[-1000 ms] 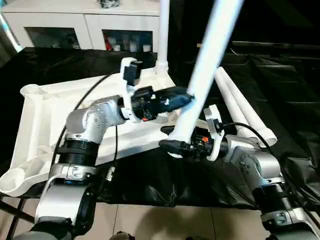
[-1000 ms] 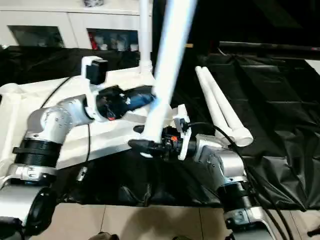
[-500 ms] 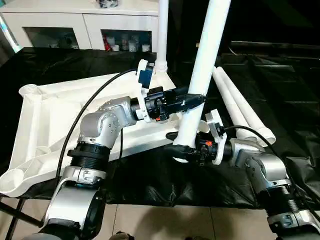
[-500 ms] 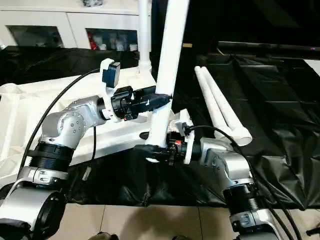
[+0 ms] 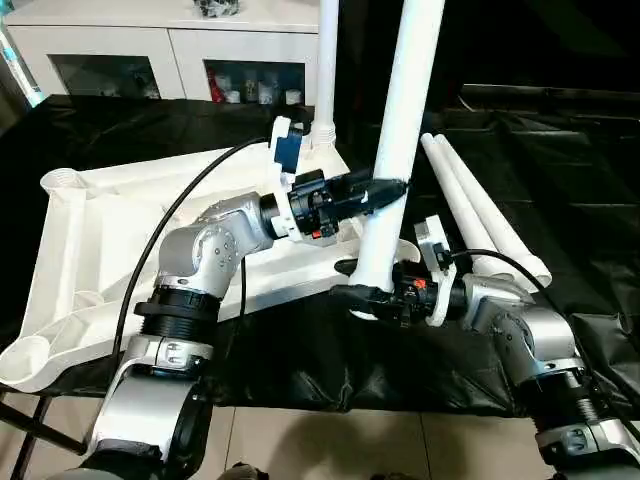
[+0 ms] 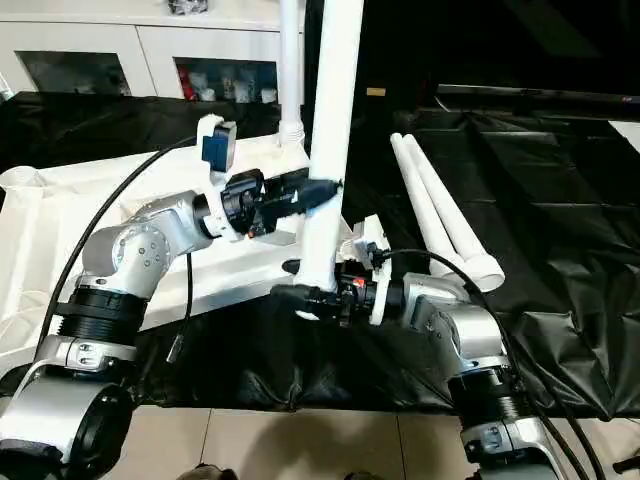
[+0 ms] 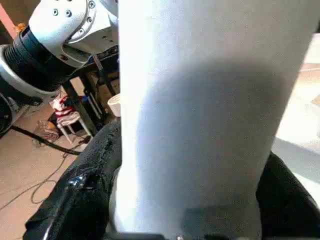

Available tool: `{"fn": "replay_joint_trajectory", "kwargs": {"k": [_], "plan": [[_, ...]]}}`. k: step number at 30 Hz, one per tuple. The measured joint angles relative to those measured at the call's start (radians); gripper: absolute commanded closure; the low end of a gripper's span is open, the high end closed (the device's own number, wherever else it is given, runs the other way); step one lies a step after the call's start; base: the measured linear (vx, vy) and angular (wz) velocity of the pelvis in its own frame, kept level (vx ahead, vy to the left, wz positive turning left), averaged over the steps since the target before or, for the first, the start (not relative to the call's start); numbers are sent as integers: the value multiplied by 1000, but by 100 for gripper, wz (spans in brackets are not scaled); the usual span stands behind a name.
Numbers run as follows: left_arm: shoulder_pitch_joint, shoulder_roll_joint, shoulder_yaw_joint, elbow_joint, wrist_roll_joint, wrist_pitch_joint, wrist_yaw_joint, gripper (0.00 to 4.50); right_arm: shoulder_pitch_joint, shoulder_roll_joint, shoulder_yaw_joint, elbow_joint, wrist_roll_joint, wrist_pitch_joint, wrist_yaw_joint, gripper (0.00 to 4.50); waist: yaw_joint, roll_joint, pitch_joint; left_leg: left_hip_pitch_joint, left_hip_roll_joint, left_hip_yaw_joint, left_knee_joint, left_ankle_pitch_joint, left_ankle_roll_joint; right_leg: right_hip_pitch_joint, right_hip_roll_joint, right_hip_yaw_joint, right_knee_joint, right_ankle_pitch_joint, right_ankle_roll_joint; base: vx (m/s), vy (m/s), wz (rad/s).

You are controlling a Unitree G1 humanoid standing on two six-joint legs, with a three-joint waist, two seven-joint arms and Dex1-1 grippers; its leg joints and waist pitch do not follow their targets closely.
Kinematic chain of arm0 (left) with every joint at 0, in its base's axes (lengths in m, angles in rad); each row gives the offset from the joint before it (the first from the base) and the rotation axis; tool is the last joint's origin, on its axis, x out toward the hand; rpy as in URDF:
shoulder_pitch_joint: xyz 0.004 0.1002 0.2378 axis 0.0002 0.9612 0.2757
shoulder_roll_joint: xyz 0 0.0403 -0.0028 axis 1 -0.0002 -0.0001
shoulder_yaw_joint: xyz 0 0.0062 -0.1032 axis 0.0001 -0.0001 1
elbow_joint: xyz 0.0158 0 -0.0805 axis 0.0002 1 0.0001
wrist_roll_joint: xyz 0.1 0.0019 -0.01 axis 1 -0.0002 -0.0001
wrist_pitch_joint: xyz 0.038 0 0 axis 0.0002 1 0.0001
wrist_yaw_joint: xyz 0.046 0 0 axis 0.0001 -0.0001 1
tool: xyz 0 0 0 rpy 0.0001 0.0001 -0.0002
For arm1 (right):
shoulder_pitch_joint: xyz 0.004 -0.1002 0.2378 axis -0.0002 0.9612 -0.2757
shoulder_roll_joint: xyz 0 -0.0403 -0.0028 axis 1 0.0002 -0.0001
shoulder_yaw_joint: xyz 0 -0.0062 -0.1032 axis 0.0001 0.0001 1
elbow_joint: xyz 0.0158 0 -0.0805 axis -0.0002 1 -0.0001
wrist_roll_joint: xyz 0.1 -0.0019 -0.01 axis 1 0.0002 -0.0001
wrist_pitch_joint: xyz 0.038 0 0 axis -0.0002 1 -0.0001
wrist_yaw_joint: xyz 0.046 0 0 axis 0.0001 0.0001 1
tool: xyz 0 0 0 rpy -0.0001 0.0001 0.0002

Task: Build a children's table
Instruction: Insert table leg to table base

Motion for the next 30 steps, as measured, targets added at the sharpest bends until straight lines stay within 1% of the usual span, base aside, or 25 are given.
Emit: {"fn": "replay_joint_trajectory", "kwargs": {"k": [2, 3, 4, 5, 7, 8, 9, 12, 17, 18, 22, 25, 28, 30], "plan": [[3, -3, 8, 0, -1, 1, 17, 264, -4, 2, 0, 5, -7, -4, -7, 175, 0, 0, 0, 0, 0, 0, 0, 0, 0, 0, 0, 0, 0, 0, 0, 0, 0, 0], [4, -5, 8, 0, 0, 0, 28, 264, -6, 3, -1, 8, -9, -4, -11, 140, 0, 0, 0, 0, 0, 0, 0, 0, 0, 0, 0, 0, 0, 0, 0, 0, 0, 0], [4, -8, 10, 1, 0, -2, 46, 264, -9, 4, -2, 12, -13, -4, -19, 119, 0, 0, 0, 0, 0, 0, 0, 0, 0, 0, 0, 0, 0, 0, 0, 0, 0, 0], [4, -11, 14, 4, 3, -10, 73, 264, -21, 7, -3, 24, -18, -7, -26, 105, -2, 0, 0, 0, 0, 0, 1, 0, 0, 0, 0, 0, 0, 0, 0, 0, 0, 0], [1, -13, 39, 24, 4, -23, 129, 264, -32, 7, -10, 28, -25, -17, -43, 99, -4, 0, 0, 0, 0, -1, 1, 0, 0, 0, 0, 0, 1, 0, 0, 0, 0, 0], [1, -13, 52, 35, 5, -28, 153, 265, -32, 5, -22, 29, -25, -19, -50, 70, -3, 0, 0, 0, 0, -1, 1, 0, 0, 0, 0, 0, 1, 0, 0, 0, 0, 0], [-1, -11, 60, 46, 6, -33, 166, 265, -33, 3, -29, 30, -24, -21, -54, 62, -2, 0, 0, 0, 0, -1, 1, 0, 0, 0, 0, 0, 1, 0, 0, 0, 0, 0], [-7, -4, 76, 66, 19, -43, 201, 265, -39, 3, -42, 31, -23, -29, -69, 60, -2, -1, 0, -1, 0, -1, 1, 0, 0, -1, 0, 0, 1, 0, 0, 0, 0, 0], [-16, -1, 94, 90, 32, -67, 245, 265, -114, 3, -124, 68, 10, -38, -119, 60, -2, -1, 0, -2, 0, -1, 2, 0, 0, -1, 0, 0, 1, 0, 0, 0, 0, 0], [-16, -1, 94, 92, 33, -69, 248, 265, -119, 3, -134, 70, 12, -38, -132, 60, -2, -1, 0, -2, 0, -1, 2, 0, 0, -1, 0, 0, 1, 0, 0, 0, 0, 0], [-16, 0, 95, 94, 34, -77, 258, 265, -135, 13, -155, 116, 13, -27, -196, 60, -1, -1, 0, -3, 0, -1, 2, 0, 0, -1, 0, 0, 1, 0, 0, 0, 0, 0], [-16, -1, 94, 98, 41, -78, 259, 265, -141, 12, -149, 117, 8, -9, -199, 60, -1, -1, 0, -3, 0, -1, 2, 0, 0, -2, 0, -1, 1, 0, 0, 0, 0, 0], [-16, -4, 85, 98, 51, -90, 263, 265, -142, 12, -126, 116, 0, 7, -195, 60, -1, -1, 0, -3, 0, -1, 2, 0, 0, -1, 0, -1, 1, 0, 0, 0, 0, 0], [-16, -6, 78, 98, 65, -108, 275, 265, -142, 17, -107, 115, -19, 11, -200, 60, -1, -1, 0, -3, 0, -1, 3, 0, 0, -1, 0, -1, 1, 0, 0, 0, 0, 0]]}}
